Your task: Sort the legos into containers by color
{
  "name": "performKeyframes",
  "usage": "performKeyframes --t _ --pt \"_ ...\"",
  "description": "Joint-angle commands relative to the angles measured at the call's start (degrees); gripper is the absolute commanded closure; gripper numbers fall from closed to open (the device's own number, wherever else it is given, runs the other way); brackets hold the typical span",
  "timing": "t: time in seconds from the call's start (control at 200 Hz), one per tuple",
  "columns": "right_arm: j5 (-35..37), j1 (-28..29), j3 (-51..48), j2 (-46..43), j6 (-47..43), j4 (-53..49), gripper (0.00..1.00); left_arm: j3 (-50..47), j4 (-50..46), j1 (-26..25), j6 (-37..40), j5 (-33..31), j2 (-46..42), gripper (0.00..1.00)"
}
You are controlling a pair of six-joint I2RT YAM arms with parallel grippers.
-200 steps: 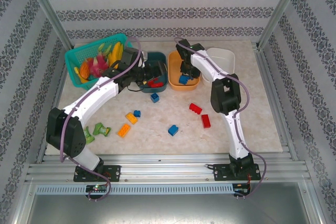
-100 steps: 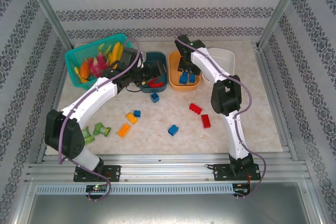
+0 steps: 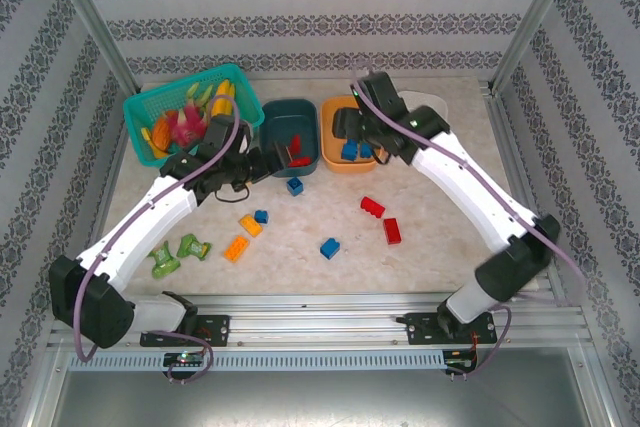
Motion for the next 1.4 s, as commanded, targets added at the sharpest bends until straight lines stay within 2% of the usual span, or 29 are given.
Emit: performKeyframes --t 0.0,0.18,0.305,0.535,0.585,0.734,1.059,1.289,1.394 --pt "-1.3 0.9 -7.7 -5.8 -1.8 4.2 0.34 -2.3 -3.7 -1.3 -1.2 -1.4 -2.5 0.09" --pt "-3.8 1.9 -17.5 -13.8 -0.4 4.7 0.34 -5.3 -2.7 -3.0 -3.6 -1.8 -3.4 0.10" --pt "-5.1 2.2 -20.7 -16.8 0.7 4.2 0.34 -6.0 -0.8 -5.3 -6.2 -2.6 -2.3 0.11" --pt "-11.4 2.3 -27.1 -22.6 -0.2 4.1 0.30 -2.8 3.7 -11.7 -15.5 -4.2 6.5 0.13" --pt "-12.2 2.3 -29.0 -24.5 -0.2 3.5 0.25 -0.7 3.7 -13.3 -17.9 -4.3 10.1 0.13" --pt "-12.7 2.2 -34.0 -32.1 0.1 1.0 0.03 7.1 3.0 -16.9 -24.6 -3.9 21.3 0.14" --pt "-10.5 2.2 -36.9 -44.0 3.7 -6.9 0.02 31.1 -3.7 -24.2 -39.3 -4.5 44.3 0.17" --pt "-8.8 2.1 -36.8 -47.6 4.9 -9.2 0.02 42.3 -10.2 -26.1 -49.1 -5.7 53.9 0.27" --pt "-8.5 1.9 -36.9 -48.7 4.8 -9.7 0.03 44.6 -9.7 -26.1 -51.6 -6.7 56.7 0.30"
